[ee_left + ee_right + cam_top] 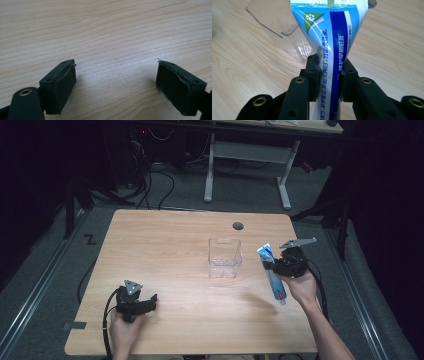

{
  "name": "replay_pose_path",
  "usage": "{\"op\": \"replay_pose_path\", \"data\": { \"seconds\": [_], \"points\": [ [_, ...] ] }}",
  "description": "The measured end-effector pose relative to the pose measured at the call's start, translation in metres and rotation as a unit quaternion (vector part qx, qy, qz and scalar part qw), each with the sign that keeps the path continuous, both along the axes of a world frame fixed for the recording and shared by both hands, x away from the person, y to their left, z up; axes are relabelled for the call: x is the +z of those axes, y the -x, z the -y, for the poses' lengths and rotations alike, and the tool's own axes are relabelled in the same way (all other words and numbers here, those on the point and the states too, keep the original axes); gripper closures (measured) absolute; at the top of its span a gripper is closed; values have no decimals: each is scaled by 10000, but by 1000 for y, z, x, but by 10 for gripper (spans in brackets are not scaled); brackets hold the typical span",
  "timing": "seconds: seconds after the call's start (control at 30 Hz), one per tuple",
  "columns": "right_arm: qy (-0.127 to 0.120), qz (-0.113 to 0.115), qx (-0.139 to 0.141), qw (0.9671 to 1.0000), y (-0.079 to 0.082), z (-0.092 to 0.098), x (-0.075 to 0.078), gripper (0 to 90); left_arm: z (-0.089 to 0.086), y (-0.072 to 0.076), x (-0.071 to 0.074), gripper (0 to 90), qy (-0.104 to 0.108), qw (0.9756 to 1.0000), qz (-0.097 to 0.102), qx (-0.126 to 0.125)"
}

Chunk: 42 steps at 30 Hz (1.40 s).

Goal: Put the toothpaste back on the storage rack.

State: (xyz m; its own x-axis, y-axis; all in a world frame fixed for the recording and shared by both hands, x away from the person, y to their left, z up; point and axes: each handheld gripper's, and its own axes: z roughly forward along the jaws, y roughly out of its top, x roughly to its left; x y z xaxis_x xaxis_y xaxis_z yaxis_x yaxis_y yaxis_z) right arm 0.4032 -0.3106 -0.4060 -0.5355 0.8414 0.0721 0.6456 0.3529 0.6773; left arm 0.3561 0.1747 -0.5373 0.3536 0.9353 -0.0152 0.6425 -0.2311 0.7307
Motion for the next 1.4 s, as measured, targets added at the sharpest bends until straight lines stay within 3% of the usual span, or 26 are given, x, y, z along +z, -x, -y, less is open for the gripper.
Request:
{"op": "replay_pose_path", "data": {
  "seconds": [0.2, 0.5, 0.77, 1.4],
  "points": [
    [-240, 139, 219, 9994, 7, -9, 7, 735, 0, 0, 0, 167, 0, 10000, 1, 1],
    [-375, 312, 490, 9976, 13, -26, 12, 735, 0, 0, 0, 167, -1, 10000, 1, 0],
    [-502, 406, 727, 9953, 13, -43, 10, 735, 0, 0, 0, 167, -3, 10000, -1, -1],
    [-768, 649, 1136, 9884, 6, -78, 25, 733, 0, 0, 0, 167, -2, 10000, 0, -1]
  ]
}}
